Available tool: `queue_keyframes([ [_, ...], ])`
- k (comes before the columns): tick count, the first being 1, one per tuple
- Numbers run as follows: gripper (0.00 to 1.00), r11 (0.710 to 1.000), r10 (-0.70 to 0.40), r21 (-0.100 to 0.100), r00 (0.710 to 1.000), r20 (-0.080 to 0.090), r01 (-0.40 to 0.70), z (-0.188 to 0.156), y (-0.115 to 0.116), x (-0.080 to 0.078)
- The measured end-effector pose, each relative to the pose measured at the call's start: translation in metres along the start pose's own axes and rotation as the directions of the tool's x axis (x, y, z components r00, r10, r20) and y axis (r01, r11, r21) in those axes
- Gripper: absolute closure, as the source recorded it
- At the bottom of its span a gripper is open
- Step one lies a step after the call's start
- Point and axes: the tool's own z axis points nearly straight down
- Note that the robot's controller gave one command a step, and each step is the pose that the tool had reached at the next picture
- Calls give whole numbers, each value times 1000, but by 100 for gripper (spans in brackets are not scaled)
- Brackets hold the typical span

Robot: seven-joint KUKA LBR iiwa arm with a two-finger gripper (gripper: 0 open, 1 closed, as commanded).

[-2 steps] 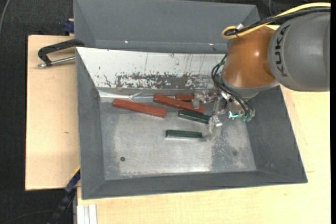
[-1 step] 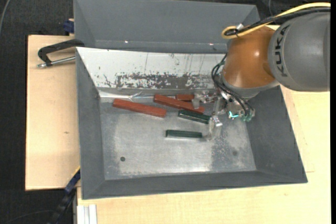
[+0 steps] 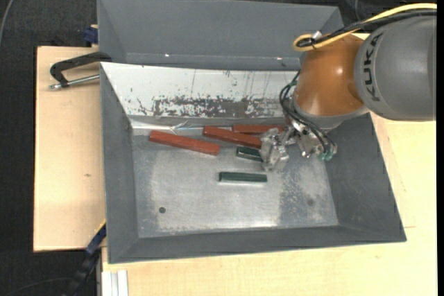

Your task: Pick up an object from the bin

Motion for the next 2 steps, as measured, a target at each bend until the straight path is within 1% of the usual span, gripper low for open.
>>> queue_keyframes([
  [1,100,994,109,1,994,7,-109,8,21,-23],
  [2,100,1000,15,2,1000,13,-15,-162,35,-13],
])
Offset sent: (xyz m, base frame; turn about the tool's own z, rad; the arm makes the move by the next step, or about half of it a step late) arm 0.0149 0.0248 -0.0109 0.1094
